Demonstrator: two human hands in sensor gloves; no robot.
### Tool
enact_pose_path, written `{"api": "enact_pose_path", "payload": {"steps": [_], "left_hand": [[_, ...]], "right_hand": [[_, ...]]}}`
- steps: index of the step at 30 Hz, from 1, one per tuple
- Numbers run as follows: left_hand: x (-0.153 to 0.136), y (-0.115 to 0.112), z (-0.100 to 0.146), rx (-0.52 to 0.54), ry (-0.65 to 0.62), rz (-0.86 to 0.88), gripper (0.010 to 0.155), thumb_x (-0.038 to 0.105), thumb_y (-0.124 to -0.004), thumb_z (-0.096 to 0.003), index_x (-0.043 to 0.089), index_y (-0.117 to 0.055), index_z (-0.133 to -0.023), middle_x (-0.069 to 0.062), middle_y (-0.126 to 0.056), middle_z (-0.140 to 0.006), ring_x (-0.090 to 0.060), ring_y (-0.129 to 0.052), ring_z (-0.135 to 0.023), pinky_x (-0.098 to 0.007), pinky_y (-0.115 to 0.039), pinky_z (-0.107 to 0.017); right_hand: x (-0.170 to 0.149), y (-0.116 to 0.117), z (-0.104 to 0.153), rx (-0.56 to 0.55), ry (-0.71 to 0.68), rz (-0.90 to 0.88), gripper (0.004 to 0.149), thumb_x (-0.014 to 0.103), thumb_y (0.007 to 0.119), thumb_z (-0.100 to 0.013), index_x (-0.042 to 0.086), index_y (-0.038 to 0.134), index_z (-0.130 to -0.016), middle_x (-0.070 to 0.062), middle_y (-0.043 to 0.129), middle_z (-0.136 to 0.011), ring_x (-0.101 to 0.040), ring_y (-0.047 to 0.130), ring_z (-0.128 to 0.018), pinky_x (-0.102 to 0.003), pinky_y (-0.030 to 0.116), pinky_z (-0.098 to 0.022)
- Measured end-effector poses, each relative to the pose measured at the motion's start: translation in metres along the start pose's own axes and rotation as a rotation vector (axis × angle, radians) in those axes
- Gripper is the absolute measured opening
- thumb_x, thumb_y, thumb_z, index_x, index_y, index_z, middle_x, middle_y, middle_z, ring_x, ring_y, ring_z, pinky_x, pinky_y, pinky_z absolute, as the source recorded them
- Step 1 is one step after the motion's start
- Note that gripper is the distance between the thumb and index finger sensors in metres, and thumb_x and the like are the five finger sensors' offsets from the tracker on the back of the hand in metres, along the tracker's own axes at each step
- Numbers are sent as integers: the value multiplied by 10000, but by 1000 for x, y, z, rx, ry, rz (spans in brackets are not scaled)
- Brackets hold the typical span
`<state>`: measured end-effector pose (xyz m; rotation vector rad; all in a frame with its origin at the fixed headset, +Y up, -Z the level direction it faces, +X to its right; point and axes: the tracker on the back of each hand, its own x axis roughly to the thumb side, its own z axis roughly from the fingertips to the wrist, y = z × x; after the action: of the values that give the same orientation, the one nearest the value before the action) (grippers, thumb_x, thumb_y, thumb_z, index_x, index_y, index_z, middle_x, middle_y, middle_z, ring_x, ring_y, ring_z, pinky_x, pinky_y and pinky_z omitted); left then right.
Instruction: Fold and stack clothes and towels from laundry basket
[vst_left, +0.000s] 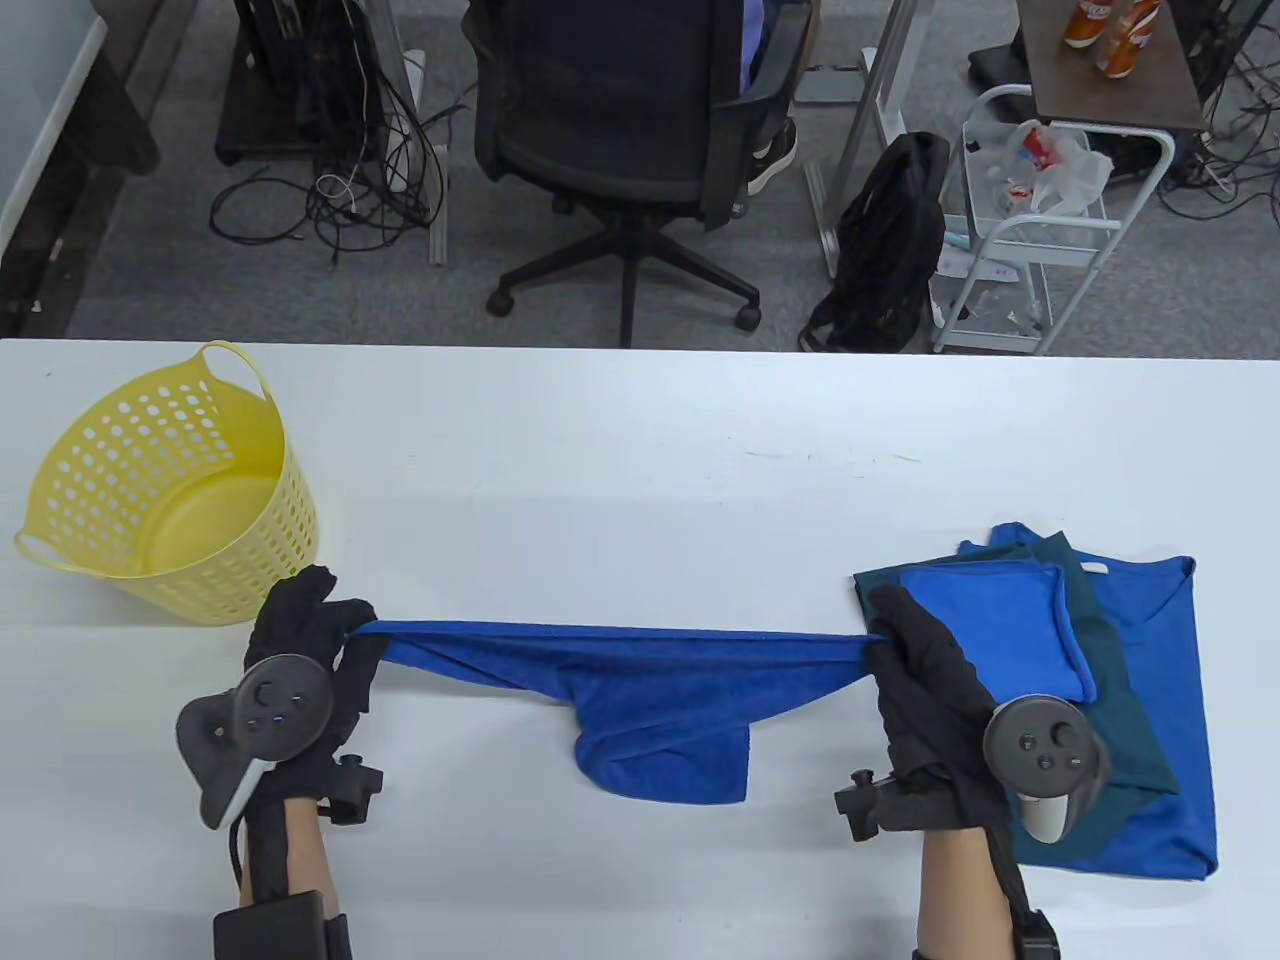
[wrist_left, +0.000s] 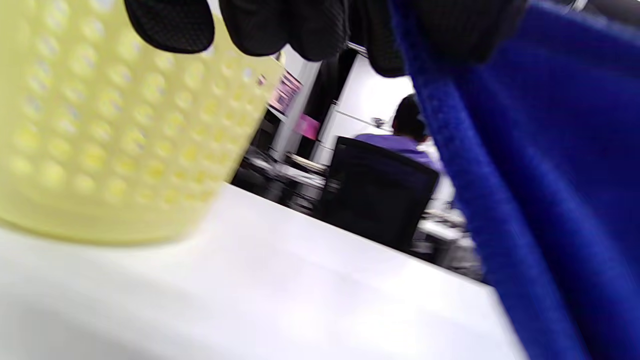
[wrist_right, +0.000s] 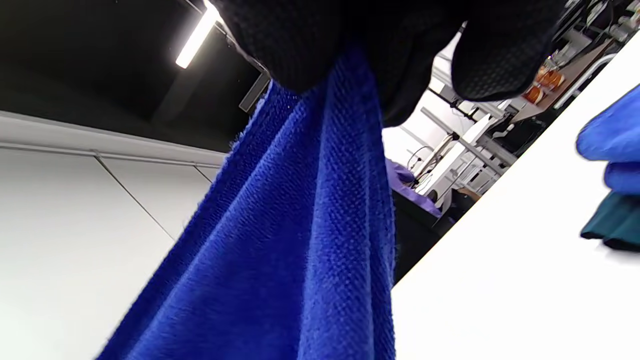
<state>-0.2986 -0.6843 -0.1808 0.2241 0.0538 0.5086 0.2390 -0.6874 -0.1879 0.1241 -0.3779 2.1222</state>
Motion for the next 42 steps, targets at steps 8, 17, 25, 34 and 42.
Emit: {"api": "enact_pose_path", "payload": {"steps": [8, 17, 25, 34, 42], "left_hand": [[-36, 13, 2, -111, -90, 629, 432, 453, -864, -491, 387, -764, -907, 55, -961, -812, -219, -959, -782, -556, -767, -693], [-29, 17, 3, -95, 63, 193, 437, 565, -772, -465, 324, -909, -804, 111, -985, -480, -111, -978, -385, -454, -878, -499], [-7, -13, -3, -179, 41, 163, 431, 522, -764, -516, 308, -850, -880, 106, -984, -626, -139, -995, -518, -478, -851, -566], [67, -93, -21, -553, -70, -100, 683, 519, -756, -539, 327, -569, -1168, -119, -678, -1216, -377, -787, -1039, -609, -712, -713], [115, -183, -82, -710, -41, -345, 739, 449, -785, -540, 486, -381, -1158, -147, -525, -1261, -377, -716, -1077, -613, -671, -741]], "right_hand": [[-13, -2, 0, 13, 53, 24, 382, 151, 709, -574, 123, 749, -953, -197, 757, -860, -322, 836, -679, -682, 667, -611], [-20, -11, 2, -61, 99, 76, 396, 175, 674, -594, 93, 704, -980, -185, 746, -861, -316, 825, -669, -651, 687, -596], [-27, -11, 1, -23, 140, 61, 392, 174, 687, -599, 82, 716, -979, -195, 749, -859, -332, 820, -672, -648, 686, -592], [-21, -3, 1, 9, 122, 89, 386, 178, 709, -599, 91, 739, -975, -190, 764, -861, -342, 832, -679, -657, 685, -595], [-16, 4, 0, 40, 99, 99, 383, 179, 717, -599, 92, 749, -971, -189, 769, -861, -345, 835, -681, -660, 685, -595]]}}
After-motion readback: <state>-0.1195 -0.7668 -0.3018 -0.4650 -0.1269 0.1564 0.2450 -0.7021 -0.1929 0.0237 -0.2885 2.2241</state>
